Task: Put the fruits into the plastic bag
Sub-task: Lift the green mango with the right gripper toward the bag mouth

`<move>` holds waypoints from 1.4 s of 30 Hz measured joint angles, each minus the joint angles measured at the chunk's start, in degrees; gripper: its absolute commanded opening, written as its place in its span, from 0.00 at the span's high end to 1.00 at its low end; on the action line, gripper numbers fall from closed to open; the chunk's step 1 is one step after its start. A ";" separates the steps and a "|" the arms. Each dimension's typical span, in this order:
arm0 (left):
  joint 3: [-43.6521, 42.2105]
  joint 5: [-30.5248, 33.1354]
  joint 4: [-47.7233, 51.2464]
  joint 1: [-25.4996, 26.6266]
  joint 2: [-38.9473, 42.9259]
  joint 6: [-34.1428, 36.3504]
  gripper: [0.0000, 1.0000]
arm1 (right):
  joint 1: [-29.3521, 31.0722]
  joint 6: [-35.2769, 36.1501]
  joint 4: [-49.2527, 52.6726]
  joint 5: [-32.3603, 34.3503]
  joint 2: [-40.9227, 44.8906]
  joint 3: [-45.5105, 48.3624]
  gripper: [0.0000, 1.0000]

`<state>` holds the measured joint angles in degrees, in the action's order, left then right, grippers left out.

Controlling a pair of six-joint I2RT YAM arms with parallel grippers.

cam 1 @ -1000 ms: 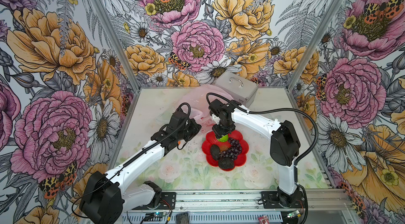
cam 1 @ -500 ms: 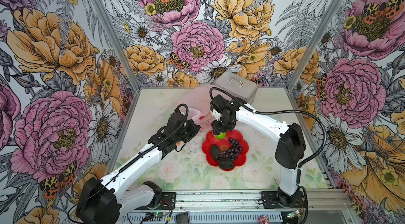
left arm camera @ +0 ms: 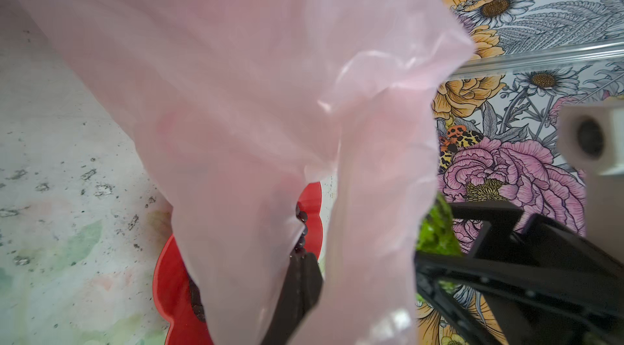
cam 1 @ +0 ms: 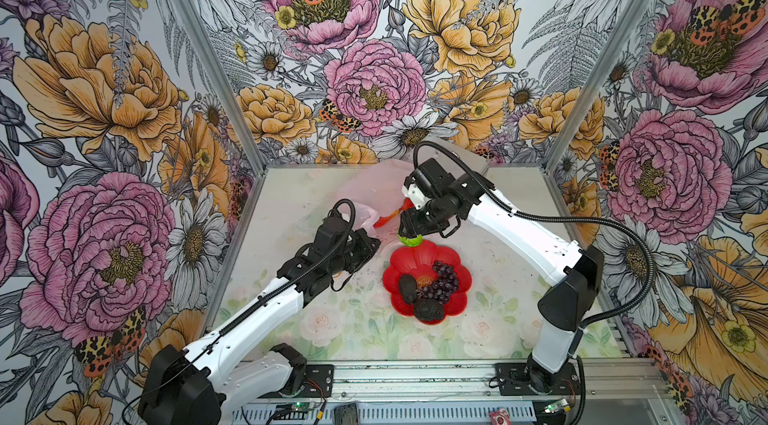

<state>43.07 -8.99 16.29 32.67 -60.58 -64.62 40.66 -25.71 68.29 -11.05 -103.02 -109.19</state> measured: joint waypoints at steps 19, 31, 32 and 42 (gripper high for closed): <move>-1.55 1.09 1.33 0.50 5.42 0.00 1.00 | -3.43 -11.65 -14.40 -8.15 10.32 1.22 0.40; -3.45 1.27 3.02 0.09 8.70 0.00 1.00 | -14.93 -42.97 -54.21 -14.97 24.90 40.09 0.41; -3.48 1.29 3.04 0.02 8.85 0.00 1.00 | -15.91 -47.34 -59.10 -14.95 25.55 44.68 0.41; -4.04 1.22 3.41 -0.66 9.62 0.00 1.00 | -13.09 -62.64 -72.48 -14.67 24.26 54.77 0.40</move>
<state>39.03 -7.77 19.70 32.01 -50.96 -64.62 27.57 -88.36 -4.19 -25.71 -78.76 -54.41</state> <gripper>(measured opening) 0.047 0.599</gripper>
